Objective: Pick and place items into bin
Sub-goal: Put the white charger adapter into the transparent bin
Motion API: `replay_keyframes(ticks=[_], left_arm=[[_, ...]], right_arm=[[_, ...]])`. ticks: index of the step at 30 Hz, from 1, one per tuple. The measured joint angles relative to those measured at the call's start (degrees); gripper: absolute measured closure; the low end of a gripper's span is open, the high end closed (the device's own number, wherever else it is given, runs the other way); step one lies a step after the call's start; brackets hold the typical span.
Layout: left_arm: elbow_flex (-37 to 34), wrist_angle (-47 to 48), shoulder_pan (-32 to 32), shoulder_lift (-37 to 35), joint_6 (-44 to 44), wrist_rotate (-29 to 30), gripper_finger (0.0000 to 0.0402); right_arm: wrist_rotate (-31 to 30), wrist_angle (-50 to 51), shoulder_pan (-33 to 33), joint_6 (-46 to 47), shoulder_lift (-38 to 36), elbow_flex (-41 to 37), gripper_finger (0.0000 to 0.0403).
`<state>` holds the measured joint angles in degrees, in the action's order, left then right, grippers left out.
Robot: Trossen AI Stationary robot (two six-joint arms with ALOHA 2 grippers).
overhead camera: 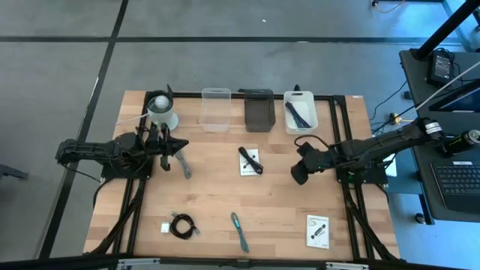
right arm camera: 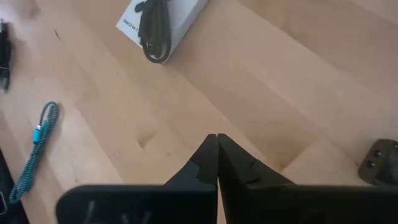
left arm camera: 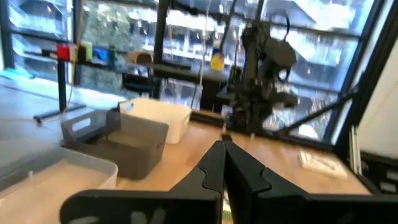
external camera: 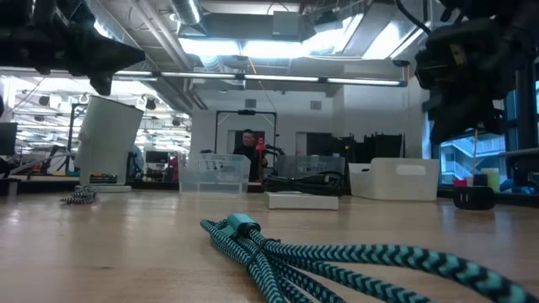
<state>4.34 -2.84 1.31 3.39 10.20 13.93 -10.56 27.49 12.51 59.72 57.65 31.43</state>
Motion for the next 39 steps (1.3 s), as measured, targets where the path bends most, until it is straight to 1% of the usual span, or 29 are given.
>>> replay_keyframes(ticks=[3, 7, 13, 16, 19, 23, 27, 30, 33, 36, 39], left_arm=[[4.0, 7.1, 1.5, 3.9, -0.3, 0.5, 0.0398], [9.5, 11.5, 4.3, 12.4, 0.4, 5.1, 0.0398], [18.1, 13.4, 9.3, 30.7, 5.9, 14.5, 0.0398], [23.3, 15.0, 11.5, 40.2, 9.5, 17.9, 0.0398], [29.2, 16.9, 13.5, 48.8, 12.8, 19.3, 0.0398], [37.8, 22.4, 16.2, 58.2, 18.5, 19.5, 0.0398], [46.7, 32.4, 18.5, 66.2, 31.2, 19.2, 0.0398], [53.2, 42.9, 20.1, 71.3, 42.9, 17.8, 0.0398], [59.1, 55.9, 21.1, 75.4, 58.2, 13.4, 0.0399], [62.6, 67.0, 22.7, 77.9, 73.1, 7.4, 0.0399], [63.2, 72.4, 25.8, 79.0, 85.6, 2.8, 0.0400]], right_arm=[[0.0, 0.5, 0.0, -1.9, 0.0, 0.0, 0.0400], [0.0, 1.3, 0.0, -4.8, 0.0, 0.0, 0.0400], [0.1, 1.8, 0.0, -11.0, -0.1, 0.0, 0.0400], [1.1, 1.8, 0.6, -16.0, -0.5, 0.0, 0.0400], [1.7, 2.6, 1.9, -19.8, -1.6, 0.0, 0.0400], [1.7, 3.9, 3.5, -23.9, -3.8, 0.0, 0.0400], [1.7, 4.6, 4.0, -28.1, -5.4, 0.0, 0.0400], [1.7, 4.7, 4.0, -31.2, -6.0, 0.0, 0.0400], [1.7, 4.7, 4.0, -34.6, -6.1, 0.0, 0.0400], [1.7, 4.8, 4.0, -37.8, -6.1, 0.0, 0.0400], [1.6, 4.8, 4.0, -39.5, -6.1, 0.0, 0.0400]])
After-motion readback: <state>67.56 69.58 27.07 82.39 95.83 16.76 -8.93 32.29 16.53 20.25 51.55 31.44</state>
